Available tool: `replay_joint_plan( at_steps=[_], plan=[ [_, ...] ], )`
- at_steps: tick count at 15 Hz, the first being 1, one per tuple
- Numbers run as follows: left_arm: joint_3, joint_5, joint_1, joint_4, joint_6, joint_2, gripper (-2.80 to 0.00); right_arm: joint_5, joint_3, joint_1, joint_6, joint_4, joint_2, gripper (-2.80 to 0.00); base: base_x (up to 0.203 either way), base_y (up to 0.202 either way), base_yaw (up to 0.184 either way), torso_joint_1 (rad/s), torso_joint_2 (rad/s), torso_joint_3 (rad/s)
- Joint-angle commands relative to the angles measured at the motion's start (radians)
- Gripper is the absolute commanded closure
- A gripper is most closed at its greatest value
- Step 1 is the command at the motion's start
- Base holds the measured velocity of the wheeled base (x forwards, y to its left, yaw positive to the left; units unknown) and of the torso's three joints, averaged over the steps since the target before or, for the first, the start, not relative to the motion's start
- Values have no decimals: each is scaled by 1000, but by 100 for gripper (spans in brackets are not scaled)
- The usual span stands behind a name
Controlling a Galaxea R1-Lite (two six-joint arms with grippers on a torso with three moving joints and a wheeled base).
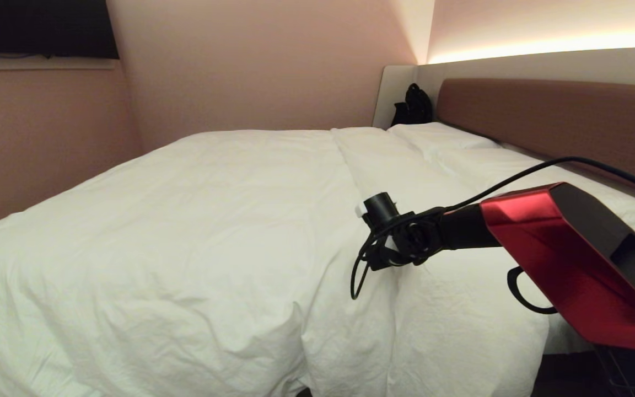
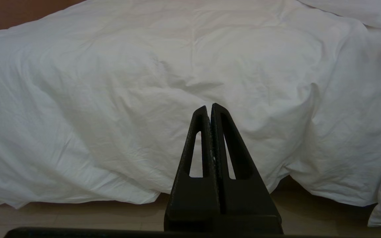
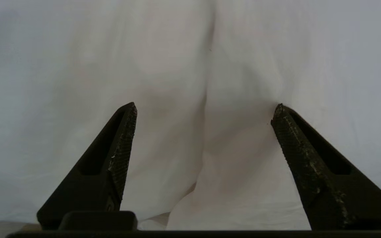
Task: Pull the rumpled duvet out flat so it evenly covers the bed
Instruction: Flatten the corners of the folded blanket
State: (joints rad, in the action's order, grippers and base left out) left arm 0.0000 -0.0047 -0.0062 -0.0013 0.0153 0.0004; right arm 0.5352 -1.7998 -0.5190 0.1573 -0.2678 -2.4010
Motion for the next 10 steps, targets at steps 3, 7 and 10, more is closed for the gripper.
replay_joint_plan(
  at_steps=[3, 7, 10],
  plan=[
    [0, 0, 0, 0, 0, 0, 0, 165, -76, -13, 6, -77, -86, -280, 0, 0, 0, 0, 0, 0],
    [0, 0, 0, 0, 0, 0, 0, 192, -108, -13, 7, -78, -89, -280, 0, 0, 0, 0, 0, 0],
    [0, 0, 0, 0, 0, 0, 0, 254, -107, -27, 7, -77, -74, -280, 0, 0, 0, 0, 0, 0]
  ],
)
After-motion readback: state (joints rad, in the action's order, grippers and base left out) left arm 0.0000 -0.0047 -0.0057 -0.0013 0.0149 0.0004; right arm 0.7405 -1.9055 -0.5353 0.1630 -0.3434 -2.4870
